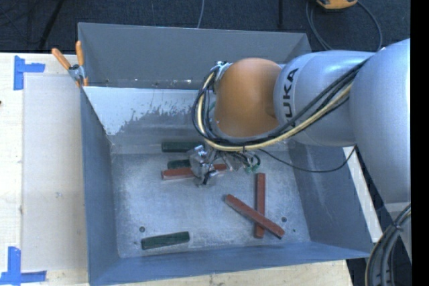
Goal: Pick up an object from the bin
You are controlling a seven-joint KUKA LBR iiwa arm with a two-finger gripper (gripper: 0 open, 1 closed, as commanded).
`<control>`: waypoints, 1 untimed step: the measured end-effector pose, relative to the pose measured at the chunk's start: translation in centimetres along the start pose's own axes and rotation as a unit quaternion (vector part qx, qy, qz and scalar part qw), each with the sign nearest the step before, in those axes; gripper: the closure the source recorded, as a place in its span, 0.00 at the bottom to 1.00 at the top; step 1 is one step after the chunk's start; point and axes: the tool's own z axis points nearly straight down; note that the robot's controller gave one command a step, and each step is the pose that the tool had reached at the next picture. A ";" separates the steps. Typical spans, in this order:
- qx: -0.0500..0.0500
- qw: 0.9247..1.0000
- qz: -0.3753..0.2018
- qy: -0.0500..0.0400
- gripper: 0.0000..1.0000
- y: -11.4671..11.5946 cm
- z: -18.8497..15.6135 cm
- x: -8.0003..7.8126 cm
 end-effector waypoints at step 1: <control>-0.001 1.000 0.000 0.005 0.00 0.1 0.3 0.3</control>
Offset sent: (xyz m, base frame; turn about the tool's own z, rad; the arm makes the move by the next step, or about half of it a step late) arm 0.0000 0.0000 0.0000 0.0000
